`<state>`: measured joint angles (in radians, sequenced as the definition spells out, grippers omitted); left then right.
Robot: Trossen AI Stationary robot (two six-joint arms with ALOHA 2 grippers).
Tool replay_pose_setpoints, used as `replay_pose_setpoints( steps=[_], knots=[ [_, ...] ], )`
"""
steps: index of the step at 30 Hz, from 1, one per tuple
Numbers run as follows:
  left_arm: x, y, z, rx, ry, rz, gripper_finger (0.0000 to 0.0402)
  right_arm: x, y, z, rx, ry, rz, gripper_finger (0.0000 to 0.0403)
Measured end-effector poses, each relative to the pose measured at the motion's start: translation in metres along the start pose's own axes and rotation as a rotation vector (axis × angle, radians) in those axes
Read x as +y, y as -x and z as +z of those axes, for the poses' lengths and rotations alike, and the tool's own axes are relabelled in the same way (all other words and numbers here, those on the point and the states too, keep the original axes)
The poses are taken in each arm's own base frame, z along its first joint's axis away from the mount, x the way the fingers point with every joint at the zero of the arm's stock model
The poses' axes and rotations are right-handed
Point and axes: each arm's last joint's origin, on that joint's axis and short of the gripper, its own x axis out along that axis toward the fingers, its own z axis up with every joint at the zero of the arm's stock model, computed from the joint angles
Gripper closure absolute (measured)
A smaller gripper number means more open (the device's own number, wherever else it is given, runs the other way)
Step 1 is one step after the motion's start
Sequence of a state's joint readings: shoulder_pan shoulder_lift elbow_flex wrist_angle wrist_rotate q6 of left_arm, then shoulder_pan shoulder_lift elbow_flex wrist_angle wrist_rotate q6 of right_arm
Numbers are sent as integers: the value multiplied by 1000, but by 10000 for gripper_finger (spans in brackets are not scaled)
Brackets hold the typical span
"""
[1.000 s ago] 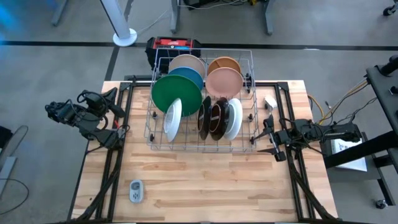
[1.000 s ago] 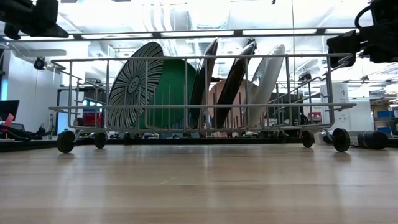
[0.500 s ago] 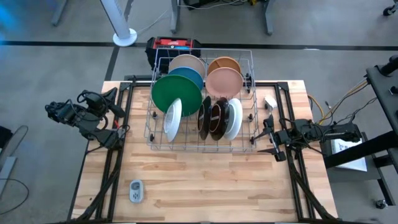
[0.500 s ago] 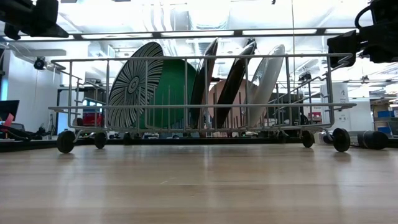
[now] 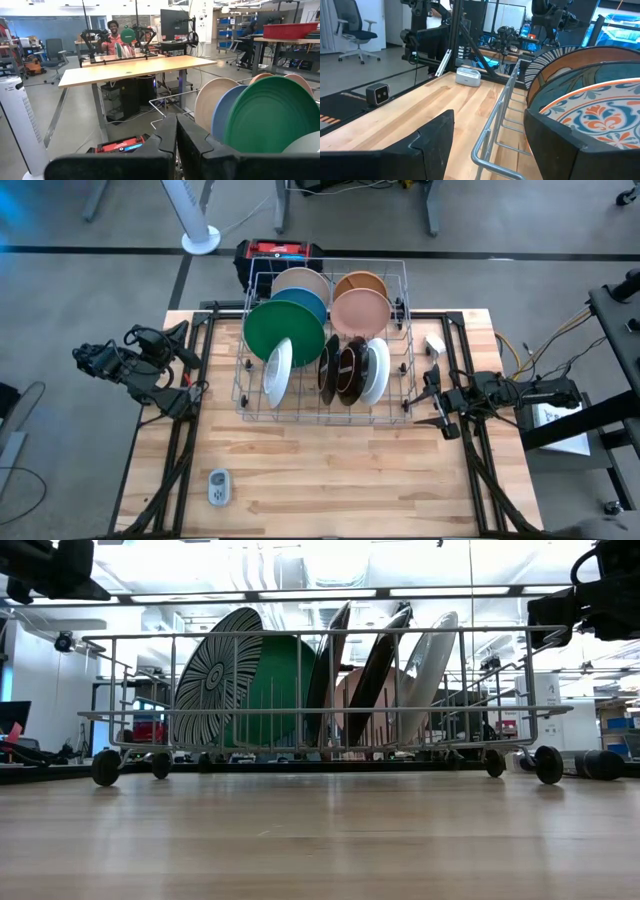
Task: Sort dishes
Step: Return to Home Position
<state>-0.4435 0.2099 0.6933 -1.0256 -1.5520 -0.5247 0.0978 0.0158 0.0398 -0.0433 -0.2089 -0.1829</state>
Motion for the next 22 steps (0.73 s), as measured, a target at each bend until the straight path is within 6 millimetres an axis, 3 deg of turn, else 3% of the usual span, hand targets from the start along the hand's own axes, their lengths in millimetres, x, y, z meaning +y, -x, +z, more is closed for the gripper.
replay_pose_setpoints(
  steps=[22],
  knots=[
    [0,0,0,0,0,0,401,0,0,0,0,0,0,143]
  ],
)
